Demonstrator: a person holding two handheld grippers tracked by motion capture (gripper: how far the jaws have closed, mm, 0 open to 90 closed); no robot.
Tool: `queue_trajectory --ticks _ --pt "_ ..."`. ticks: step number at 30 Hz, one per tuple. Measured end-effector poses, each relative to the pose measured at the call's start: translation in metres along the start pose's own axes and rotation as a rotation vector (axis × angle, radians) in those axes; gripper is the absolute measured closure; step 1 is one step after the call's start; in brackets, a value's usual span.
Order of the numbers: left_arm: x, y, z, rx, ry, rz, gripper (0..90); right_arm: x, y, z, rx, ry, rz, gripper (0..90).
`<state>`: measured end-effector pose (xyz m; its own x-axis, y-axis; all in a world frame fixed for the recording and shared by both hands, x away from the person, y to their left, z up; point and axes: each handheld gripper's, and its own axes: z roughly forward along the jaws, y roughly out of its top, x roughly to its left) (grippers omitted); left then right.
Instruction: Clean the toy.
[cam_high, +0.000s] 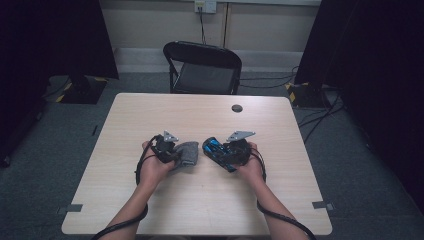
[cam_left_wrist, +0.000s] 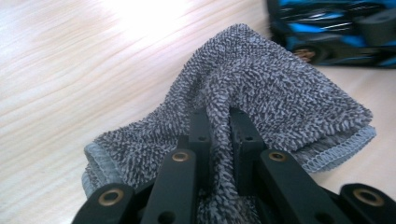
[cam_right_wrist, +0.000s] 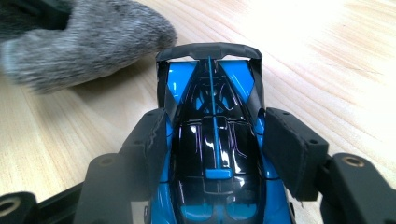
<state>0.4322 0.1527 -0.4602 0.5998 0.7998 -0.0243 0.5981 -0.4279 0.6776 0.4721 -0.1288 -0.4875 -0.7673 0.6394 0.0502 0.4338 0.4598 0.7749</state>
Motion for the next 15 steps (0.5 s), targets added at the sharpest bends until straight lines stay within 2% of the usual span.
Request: queue_trajectory --ticks 8,15 --pt "-0.023 -0.007 -0.015 -0.020 -0.077 0.061 81.3 0.000 0.000 0.000 0.000 0.001 -0.005 40.4" --pt "-0.041 -0.015 -0.015 -0.006 -0.131 0.082 80.9 0.001 -0.002 0.000 -0.015 -0.006 -0.014 40.2"
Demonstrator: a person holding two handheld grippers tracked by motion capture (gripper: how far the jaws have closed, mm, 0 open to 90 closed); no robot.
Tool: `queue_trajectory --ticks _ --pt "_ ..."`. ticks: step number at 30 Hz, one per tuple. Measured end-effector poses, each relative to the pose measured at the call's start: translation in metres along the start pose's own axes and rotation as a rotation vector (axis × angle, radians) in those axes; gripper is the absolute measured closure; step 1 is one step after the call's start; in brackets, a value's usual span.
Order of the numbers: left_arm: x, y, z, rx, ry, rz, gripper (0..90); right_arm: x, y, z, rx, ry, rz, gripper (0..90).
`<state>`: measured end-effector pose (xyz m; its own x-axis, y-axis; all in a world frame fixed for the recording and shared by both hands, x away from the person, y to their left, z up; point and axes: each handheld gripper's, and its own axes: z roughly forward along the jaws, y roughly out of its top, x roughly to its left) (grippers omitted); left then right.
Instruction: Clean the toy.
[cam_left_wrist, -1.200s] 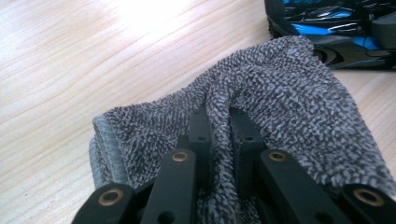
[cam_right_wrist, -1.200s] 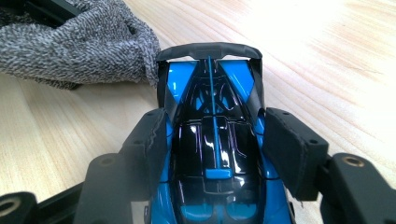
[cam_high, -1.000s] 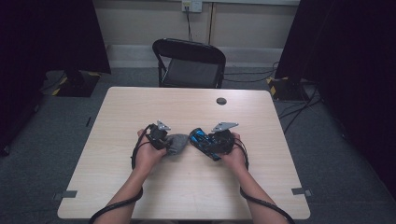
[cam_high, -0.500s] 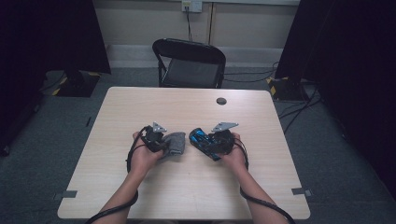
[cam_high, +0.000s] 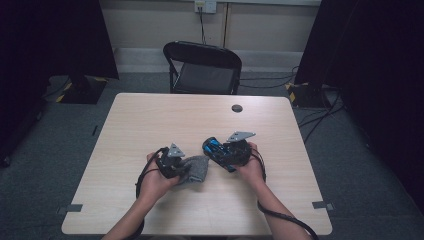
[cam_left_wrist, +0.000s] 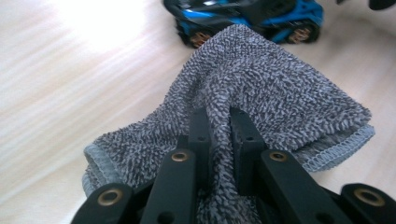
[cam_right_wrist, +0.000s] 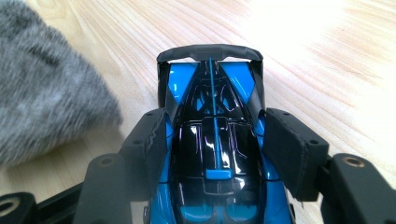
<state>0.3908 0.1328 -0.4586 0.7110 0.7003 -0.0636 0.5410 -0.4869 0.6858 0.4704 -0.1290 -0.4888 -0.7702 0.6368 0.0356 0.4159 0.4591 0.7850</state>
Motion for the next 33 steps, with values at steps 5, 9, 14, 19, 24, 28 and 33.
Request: queue_trajectory --ticks 5,9,14,19,24,28,33 --pt "-0.002 0.000 0.000 0.005 -0.005 0.005 80.8 0.000 0.000 0.000 -0.003 0.001 -0.003 40.0" --pt "-0.006 0.001 0.001 -0.005 -0.017 0.015 79.9 0.002 0.001 0.001 -0.003 -0.002 -0.037 29.3" --pt "-0.018 0.002 0.005 0.013 -0.052 0.045 79.9 0.001 0.003 -0.005 -0.008 0.020 -0.030 28.4" --pt "-0.034 0.007 0.013 0.023 -0.094 0.076 79.8 -0.003 0.006 -0.022 -0.027 0.031 -0.041 27.7" --pt "-0.054 0.013 0.020 0.012 -0.144 0.103 79.2 -0.009 0.007 -0.042 -0.052 0.044 -0.022 27.7" --pt "-0.071 0.017 0.029 0.026 -0.184 0.135 79.0 -0.009 0.003 -0.053 -0.059 0.054 -0.015 27.7" --pt "-0.080 0.016 0.035 -0.001 -0.191 0.150 70.4 -0.007 -0.003 -0.061 -0.069 0.076 0.002 27.7"
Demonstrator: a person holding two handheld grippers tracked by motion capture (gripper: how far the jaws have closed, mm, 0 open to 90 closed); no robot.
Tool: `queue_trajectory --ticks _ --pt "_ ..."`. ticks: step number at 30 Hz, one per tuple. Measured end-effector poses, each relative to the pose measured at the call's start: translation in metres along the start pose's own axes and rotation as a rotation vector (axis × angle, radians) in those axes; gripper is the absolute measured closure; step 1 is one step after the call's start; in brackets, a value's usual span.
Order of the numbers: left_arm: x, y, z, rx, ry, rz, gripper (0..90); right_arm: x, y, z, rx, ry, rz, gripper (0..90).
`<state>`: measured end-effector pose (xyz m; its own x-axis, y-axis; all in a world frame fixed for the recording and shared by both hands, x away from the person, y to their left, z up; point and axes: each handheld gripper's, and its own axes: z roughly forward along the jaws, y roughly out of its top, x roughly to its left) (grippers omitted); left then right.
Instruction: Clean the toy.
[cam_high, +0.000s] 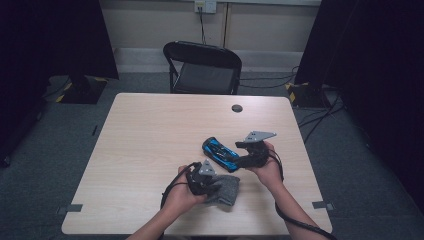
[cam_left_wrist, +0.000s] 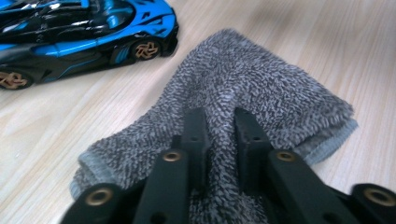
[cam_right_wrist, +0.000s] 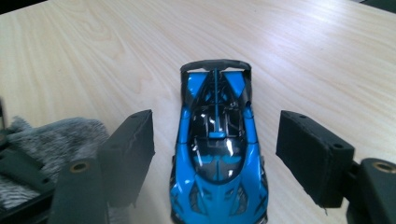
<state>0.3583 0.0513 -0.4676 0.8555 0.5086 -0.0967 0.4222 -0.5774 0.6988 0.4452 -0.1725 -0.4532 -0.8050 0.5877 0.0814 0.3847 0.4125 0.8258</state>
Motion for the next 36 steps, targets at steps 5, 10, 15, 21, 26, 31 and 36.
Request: queue_trajectory --ticks 5,10,15,21,26,31,36 --pt "0.004 0.000 -0.007 -0.062 -0.006 -0.033 41.1 0.006 -0.004 -0.005 0.006 0.024 -0.007 27.7" --pt "0.011 -0.003 -0.029 -0.102 0.011 -0.050 36.7 0.017 -0.004 -0.013 -0.002 0.091 -0.028 31.3" --pt "0.023 -0.013 -0.047 -0.139 0.046 -0.070 38.9 0.037 -0.006 -0.018 0.019 0.180 -0.046 38.1" --pt "0.032 -0.025 -0.053 -0.146 0.056 -0.095 44.9 0.064 -0.017 -0.011 0.067 0.260 -0.105 38.8" --pt "0.044 -0.023 -0.059 -0.176 0.090 -0.127 41.3 0.073 -0.030 0.006 0.130 0.258 -0.147 33.2" --pt "0.056 -0.007 -0.052 -0.187 0.122 -0.106 32.2 0.079 -0.044 0.019 0.188 0.250 -0.199 34.4" --pt "0.068 0.018 -0.030 -0.174 0.101 -0.058 30.2 0.082 -0.043 0.019 0.205 0.205 -0.197 49.9"
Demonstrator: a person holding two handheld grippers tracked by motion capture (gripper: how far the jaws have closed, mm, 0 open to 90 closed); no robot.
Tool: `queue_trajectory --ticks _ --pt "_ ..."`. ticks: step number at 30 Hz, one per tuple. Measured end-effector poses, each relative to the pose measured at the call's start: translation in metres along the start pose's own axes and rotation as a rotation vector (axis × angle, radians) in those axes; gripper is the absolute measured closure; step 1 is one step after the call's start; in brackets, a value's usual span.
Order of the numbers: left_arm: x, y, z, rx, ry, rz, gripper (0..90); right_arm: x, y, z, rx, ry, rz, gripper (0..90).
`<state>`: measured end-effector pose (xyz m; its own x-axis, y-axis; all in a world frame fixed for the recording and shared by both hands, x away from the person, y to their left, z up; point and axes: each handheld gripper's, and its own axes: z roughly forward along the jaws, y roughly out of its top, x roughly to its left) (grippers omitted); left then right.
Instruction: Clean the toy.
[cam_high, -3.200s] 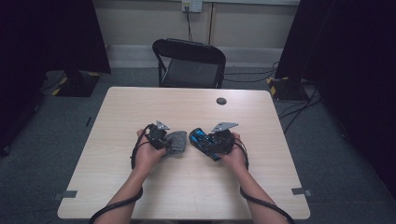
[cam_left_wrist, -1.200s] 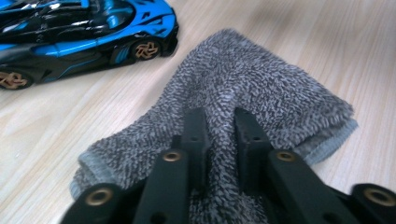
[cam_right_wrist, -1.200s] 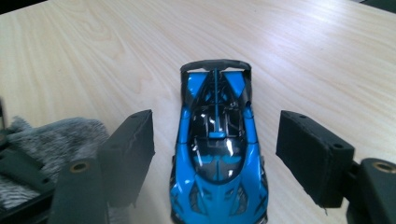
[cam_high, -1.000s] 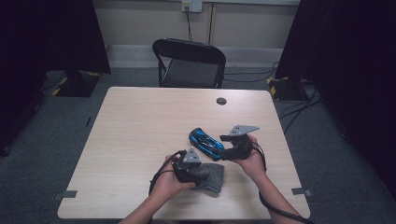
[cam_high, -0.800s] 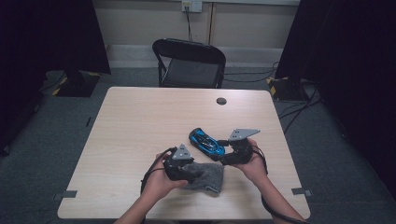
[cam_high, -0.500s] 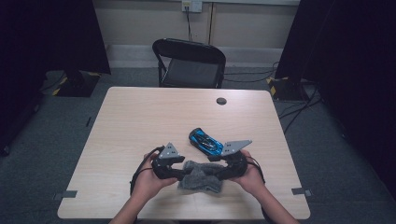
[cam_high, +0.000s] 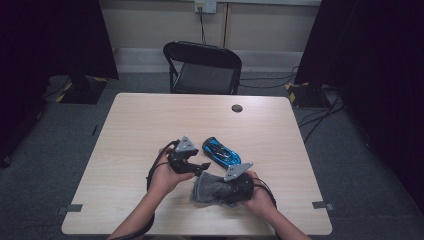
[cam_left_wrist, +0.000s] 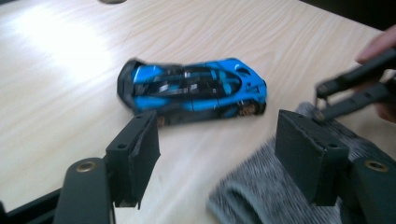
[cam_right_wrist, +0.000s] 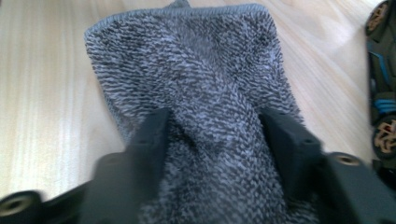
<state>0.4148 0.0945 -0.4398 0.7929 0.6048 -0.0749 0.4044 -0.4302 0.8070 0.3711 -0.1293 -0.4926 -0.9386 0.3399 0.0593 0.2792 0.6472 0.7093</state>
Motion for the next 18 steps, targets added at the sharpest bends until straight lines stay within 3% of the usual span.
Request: queue_trajectory --ticks 2,6,14,15,18 --pt "0.003 0.008 0.013 0.002 -0.015 -0.004 29.5 -0.002 0.000 -0.002 0.006 0.001 0.014 64.8" --pt "0.009 0.021 0.039 0.032 -0.033 0.007 27.2 -0.004 -0.003 -0.007 -0.001 -0.002 0.047 73.4" --pt "0.009 0.035 0.077 0.067 -0.055 0.053 25.3 -0.014 -0.016 -0.032 0.025 0.002 0.052 73.8" --pt "0.008 0.035 0.082 0.072 -0.059 0.053 25.0 -0.014 -0.019 -0.034 0.025 -0.012 0.056 72.9" --pt "0.006 0.033 0.092 0.099 -0.062 0.073 23.5 -0.018 -0.026 -0.037 0.007 0.006 0.094 63.5"
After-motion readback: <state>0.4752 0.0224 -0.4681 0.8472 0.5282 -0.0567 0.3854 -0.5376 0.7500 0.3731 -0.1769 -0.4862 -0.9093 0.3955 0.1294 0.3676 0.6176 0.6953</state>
